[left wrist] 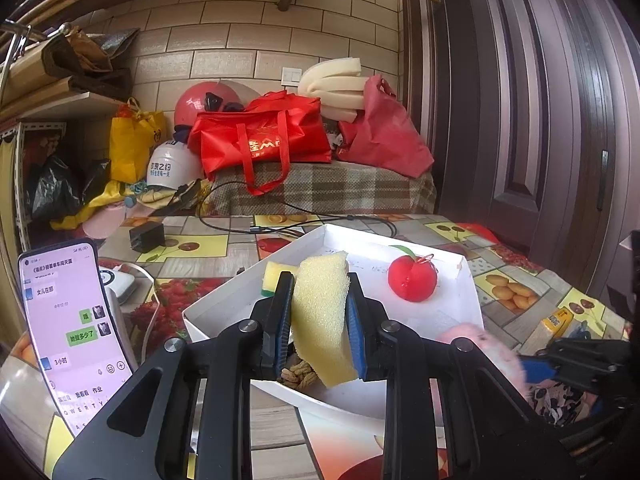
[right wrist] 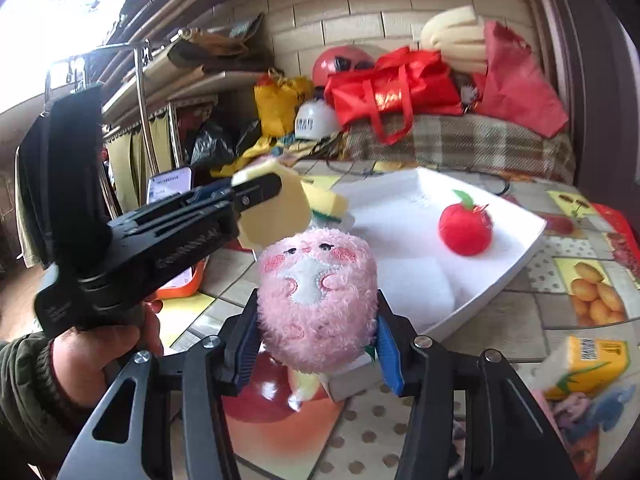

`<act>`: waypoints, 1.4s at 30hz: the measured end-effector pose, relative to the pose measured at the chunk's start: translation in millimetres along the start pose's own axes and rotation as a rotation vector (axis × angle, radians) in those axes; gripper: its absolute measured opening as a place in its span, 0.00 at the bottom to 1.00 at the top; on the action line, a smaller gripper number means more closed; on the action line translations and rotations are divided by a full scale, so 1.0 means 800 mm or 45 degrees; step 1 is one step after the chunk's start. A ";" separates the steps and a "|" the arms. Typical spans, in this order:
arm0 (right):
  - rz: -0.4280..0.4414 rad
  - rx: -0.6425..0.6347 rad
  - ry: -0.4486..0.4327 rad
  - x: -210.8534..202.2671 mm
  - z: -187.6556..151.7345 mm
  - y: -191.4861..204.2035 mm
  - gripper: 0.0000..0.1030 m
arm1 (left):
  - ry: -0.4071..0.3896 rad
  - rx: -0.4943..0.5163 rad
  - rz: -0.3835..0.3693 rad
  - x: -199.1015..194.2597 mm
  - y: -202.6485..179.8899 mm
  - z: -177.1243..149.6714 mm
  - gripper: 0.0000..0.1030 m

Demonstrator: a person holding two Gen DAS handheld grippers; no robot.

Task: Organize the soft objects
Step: 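Carry the yellow foam over the box with left tool while right tool carries the pig, then release the yellow foam into the box with left tool while right tool releases the pig, then move left tool to the black-and-white cloth while right tool approaches the blue knitted hair tie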

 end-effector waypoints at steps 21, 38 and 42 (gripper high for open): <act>-0.226 0.323 -0.036 0.050 0.029 -0.063 0.51 | 0.064 0.089 -0.050 0.048 -0.026 0.006 0.24; -0.298 0.337 -0.138 0.034 0.033 -0.065 1.00 | 0.019 -0.135 0.132 0.047 0.012 0.010 0.96; -0.299 0.286 -0.153 0.027 0.030 -0.054 1.00 | 0.016 -0.125 0.129 0.047 0.009 0.011 1.00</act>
Point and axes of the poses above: each gripper's, at about its wrist camera, not at the fingertips, and x roughly the way its jaws point, y to its left, z to its top, the point moved 1 cm from there along x, roughly the way its jaws point, and after that the axes turned 9 degrees about -z, right-handed, at the moved point
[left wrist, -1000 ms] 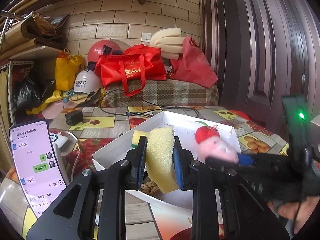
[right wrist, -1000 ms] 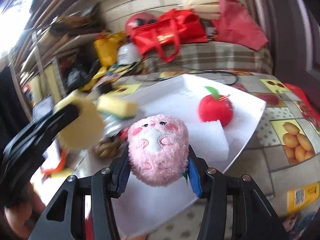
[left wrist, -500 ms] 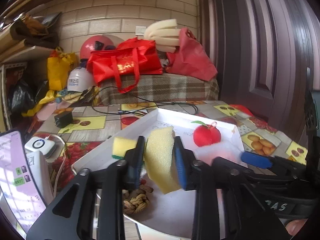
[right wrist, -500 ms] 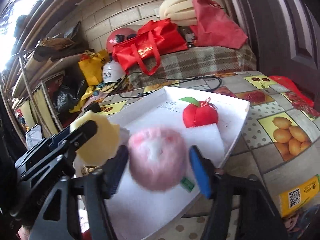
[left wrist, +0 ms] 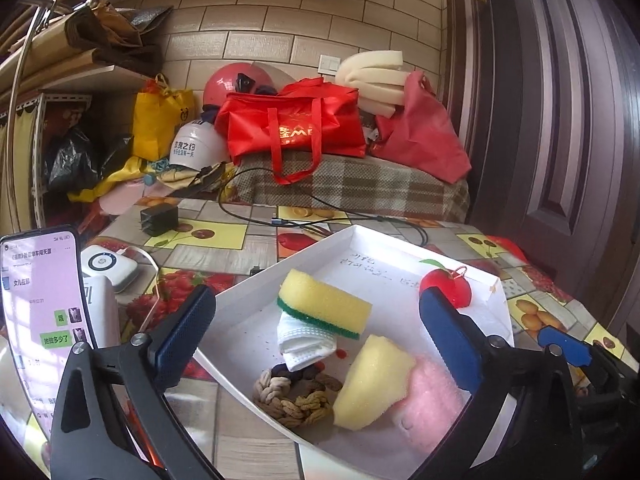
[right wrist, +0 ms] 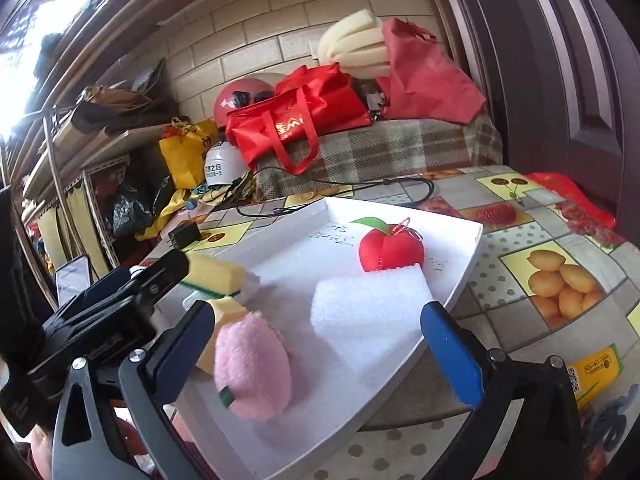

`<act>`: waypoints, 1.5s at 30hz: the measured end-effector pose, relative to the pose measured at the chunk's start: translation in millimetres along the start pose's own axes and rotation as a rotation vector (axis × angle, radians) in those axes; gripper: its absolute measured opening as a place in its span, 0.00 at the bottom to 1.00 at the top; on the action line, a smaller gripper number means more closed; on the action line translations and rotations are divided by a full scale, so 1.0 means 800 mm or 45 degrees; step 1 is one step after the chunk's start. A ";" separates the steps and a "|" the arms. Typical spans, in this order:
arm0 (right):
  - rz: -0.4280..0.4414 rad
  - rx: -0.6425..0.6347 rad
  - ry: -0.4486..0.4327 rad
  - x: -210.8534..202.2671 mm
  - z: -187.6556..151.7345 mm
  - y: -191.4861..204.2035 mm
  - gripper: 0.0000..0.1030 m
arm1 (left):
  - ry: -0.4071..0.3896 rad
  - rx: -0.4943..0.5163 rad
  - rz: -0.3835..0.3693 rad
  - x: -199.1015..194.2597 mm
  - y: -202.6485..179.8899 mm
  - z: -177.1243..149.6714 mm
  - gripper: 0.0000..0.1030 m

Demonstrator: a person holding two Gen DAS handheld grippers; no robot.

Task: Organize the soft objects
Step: 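Move left tool to the black-and-white cloth while right tool approaches the blue knitted hair tie, then grasp the black-and-white cloth with left tool while right tool grasps the blue hair tie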

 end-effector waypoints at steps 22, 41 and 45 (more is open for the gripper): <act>-0.243 0.078 0.038 -0.121 -0.030 -0.210 0.99 | 0.138 0.383 -0.654 -0.068 -0.148 -0.044 1.00; 0.153 -0.338 0.476 -0.060 -0.071 -0.144 0.67 | 0.696 0.563 -0.696 -0.023 -0.218 -0.102 0.88; 0.181 -0.306 0.494 -0.057 -0.070 -0.148 0.67 | 0.700 0.517 -0.709 -0.022 -0.209 -0.100 0.87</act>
Point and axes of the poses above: each gripper's, at about its wrist camera, not at the fingertips, and x roughly the way its jaws point, y to its left, z to its top, the point moved 1 cm from there along x, roughly the way its jaws point, and after that the axes turned 9 degrees about -z, right-handed, at the moved point
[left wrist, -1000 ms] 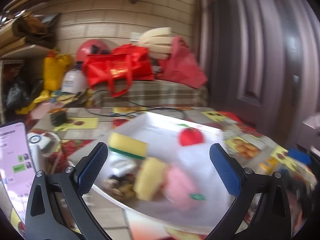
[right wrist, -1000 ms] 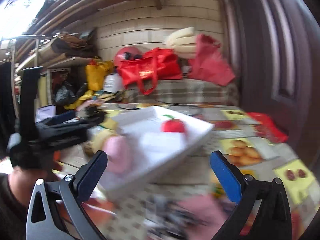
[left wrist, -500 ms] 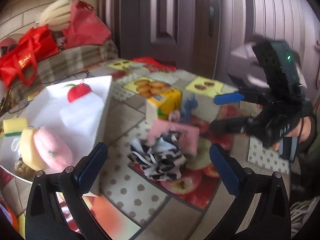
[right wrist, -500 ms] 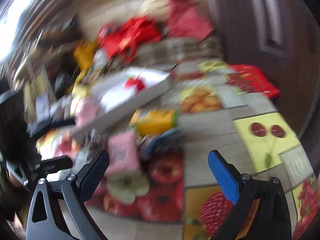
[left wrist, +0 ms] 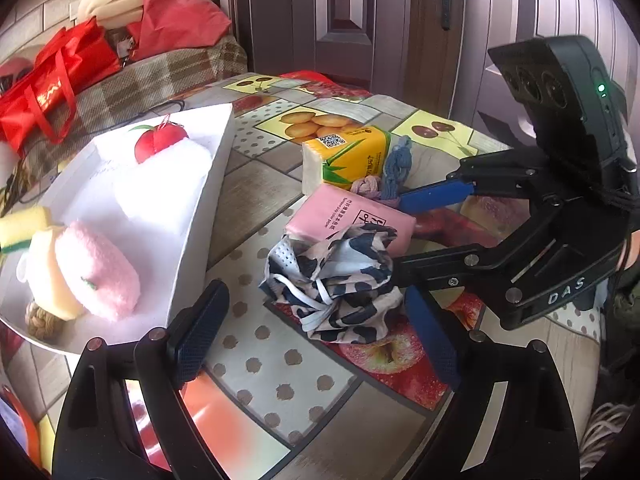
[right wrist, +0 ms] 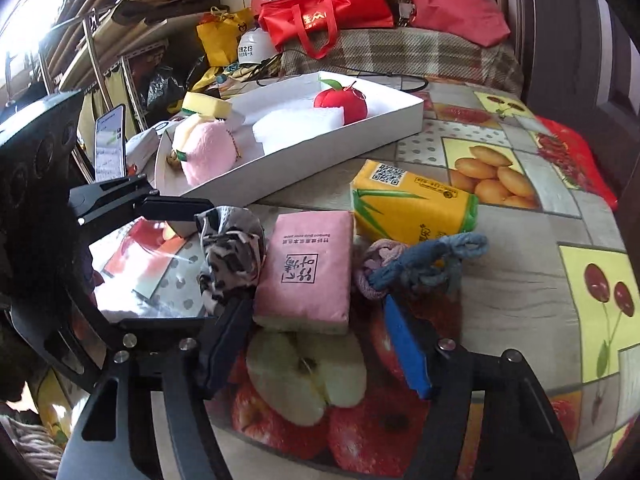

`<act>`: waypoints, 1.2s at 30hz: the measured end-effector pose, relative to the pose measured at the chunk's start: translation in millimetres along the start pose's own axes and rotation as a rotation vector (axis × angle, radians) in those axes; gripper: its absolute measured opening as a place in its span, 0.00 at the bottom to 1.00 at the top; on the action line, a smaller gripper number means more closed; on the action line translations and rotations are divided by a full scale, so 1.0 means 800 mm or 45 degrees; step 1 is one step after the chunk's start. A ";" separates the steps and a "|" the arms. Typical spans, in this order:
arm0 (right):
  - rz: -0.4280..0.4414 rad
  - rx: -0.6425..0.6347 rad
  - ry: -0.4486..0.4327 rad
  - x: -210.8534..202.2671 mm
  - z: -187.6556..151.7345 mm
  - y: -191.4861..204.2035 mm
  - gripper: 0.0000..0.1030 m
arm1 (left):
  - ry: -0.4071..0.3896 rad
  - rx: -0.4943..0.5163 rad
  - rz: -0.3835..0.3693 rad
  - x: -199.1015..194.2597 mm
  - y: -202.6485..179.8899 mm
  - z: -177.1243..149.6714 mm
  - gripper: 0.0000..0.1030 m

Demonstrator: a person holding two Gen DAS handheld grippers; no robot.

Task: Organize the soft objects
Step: 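Grasp the black-and-white cloth with left tool while right tool grasps the blue hair tie, then carry the cloth over the box with left tool while right tool carries the hair tie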

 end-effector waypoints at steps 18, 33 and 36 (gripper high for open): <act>-0.037 0.370 -0.035 0.003 0.009 -0.075 0.67 | 0.096 -0.051 0.046 0.031 0.000 0.011 0.54; -0.109 0.567 -0.504 -0.091 -0.027 -0.095 0.23 | -0.472 -0.018 0.114 -0.071 -0.010 -0.007 0.31; -0.133 0.511 -0.520 -0.095 -0.020 -0.078 0.23 | -0.552 0.002 0.250 -0.089 -0.003 -0.014 0.31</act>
Point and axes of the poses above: each gripper's, at about its wrist camera, not at the fingertips, and x roughly the way its jaws point, y to its left, z to its top, the point moved 1 cm from there along x, roughly the way its jaws point, and after that the axes turned 9 degrees about -z, right-handed, at the moved point
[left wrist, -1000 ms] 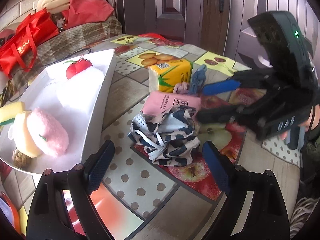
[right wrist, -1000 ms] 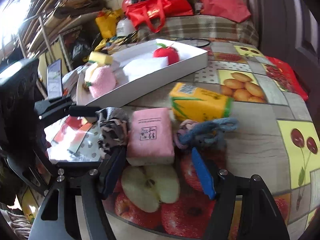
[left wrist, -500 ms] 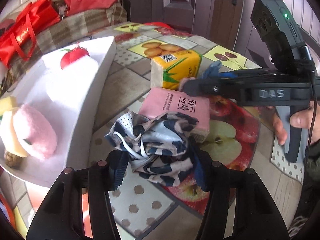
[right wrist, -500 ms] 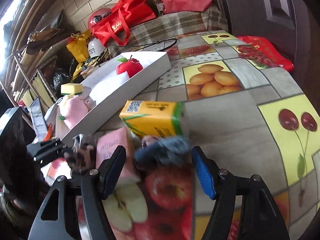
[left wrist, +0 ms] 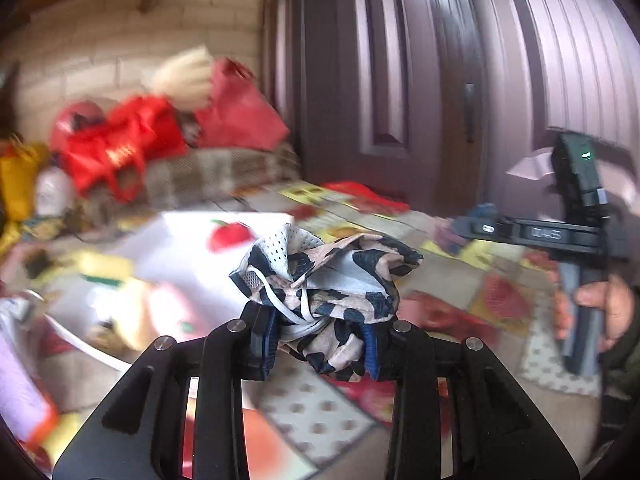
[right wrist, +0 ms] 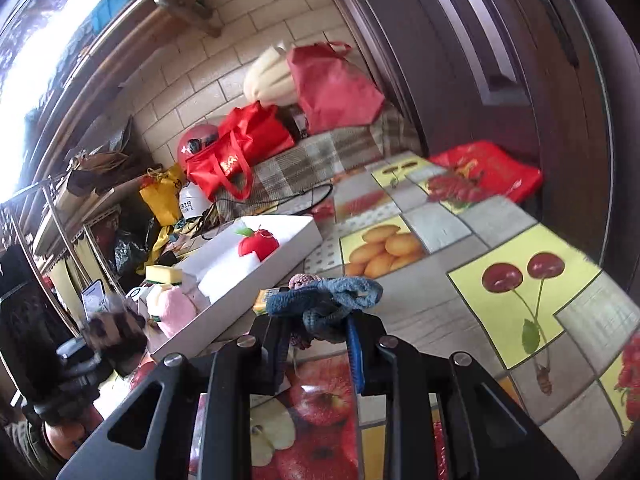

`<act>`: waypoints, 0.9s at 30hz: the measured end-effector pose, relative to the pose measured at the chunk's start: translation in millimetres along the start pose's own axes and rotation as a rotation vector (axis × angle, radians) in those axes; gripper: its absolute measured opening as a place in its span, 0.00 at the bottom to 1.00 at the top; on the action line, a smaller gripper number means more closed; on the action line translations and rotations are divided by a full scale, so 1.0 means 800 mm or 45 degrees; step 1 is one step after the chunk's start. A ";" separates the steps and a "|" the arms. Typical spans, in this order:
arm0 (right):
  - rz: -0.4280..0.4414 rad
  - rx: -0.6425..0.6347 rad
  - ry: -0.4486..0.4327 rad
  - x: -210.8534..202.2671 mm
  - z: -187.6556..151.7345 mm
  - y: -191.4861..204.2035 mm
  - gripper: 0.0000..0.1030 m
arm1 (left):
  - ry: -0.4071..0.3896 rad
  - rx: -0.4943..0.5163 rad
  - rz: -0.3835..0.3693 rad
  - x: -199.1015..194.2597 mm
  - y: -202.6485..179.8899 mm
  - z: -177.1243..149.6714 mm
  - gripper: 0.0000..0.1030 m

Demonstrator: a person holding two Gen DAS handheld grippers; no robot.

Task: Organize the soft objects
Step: 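Carry the cloth over the box with left tool while right tool carries the hair tie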

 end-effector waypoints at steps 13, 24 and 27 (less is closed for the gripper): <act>0.116 -0.344 0.079 0.042 -0.022 0.118 0.24 | 0.079 -0.296 0.169 -0.010 0.112 -0.015 0.32; 0.174 -0.331 0.104 0.096 -0.019 0.182 0.23 | 0.068 -0.360 0.248 0.009 0.148 -0.009 0.32; 0.179 -0.340 0.098 0.106 -0.019 0.197 0.23 | 0.050 -0.342 0.294 0.013 0.155 -0.005 0.32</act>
Point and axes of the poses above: each gripper's, at about its wrist camera, not at the fingertips, and x roughly the way its jaws point, y to its left, z to its top, the point moved 1 cm from there along x, roughly the way its jaws point, and after that the axes turned 9 degrees about -z, right-handed, at the moved point
